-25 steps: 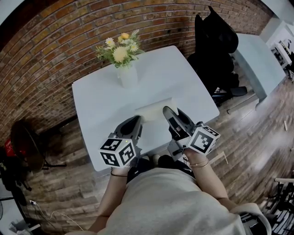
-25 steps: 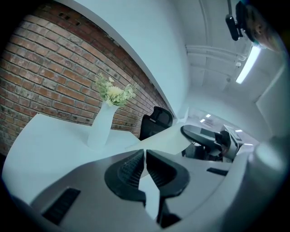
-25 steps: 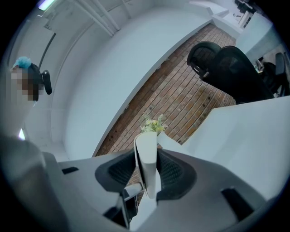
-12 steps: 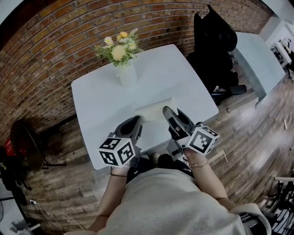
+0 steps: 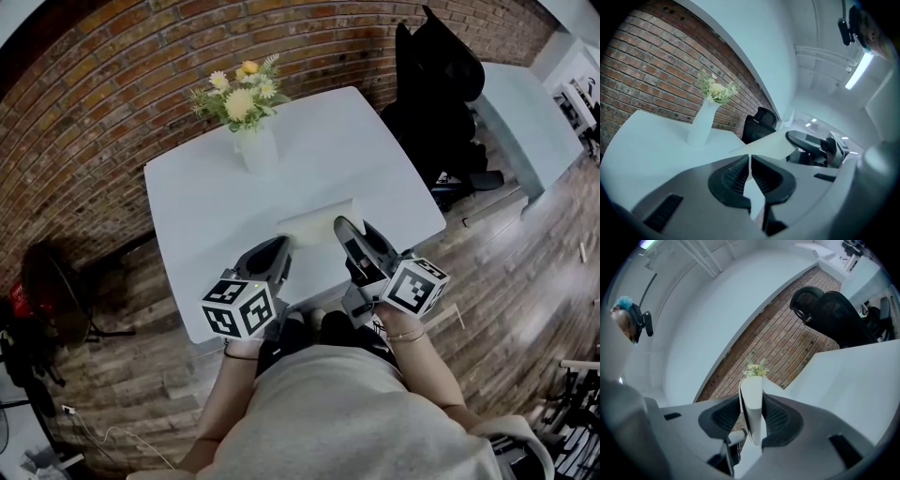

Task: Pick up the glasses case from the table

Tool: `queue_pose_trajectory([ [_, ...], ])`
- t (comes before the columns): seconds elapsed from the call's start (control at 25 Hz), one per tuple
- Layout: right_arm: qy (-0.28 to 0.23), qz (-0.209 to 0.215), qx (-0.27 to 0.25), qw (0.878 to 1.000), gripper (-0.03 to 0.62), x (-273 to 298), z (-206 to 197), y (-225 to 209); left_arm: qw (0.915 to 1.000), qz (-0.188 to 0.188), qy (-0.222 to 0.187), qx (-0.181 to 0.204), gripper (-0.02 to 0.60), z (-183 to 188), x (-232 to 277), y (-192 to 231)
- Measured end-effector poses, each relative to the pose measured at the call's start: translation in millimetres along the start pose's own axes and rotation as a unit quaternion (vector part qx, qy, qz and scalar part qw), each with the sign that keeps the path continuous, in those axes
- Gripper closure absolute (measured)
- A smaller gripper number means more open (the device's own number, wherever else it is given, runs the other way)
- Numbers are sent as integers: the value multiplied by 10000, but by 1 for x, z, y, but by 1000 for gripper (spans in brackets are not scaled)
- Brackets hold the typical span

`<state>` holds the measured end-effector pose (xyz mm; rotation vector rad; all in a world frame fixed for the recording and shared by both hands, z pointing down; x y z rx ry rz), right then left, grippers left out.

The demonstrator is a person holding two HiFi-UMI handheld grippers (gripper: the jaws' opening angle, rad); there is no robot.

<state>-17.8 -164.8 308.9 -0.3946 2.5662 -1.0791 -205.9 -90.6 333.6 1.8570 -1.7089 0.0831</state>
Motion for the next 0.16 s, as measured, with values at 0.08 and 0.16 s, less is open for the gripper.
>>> queue_pose_trajectory([
  [0.08,38,-16,-19,10000,456,0,-1,-2,10000,-15,2,-4,563,0,1,0],
  [0.16,75,-40,-22,10000,456,-1,-3,-4,10000,-32,4,-5,563,-1,2,0],
])
Point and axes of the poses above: the fingertips, and each gripper's own axes: x forward along the fingers, y to its left, z out of its top, the point moved 8 cm from there along -x, backward along the fingers, and after that the axes turned 15 degrees about z, right-handed, at the moved point
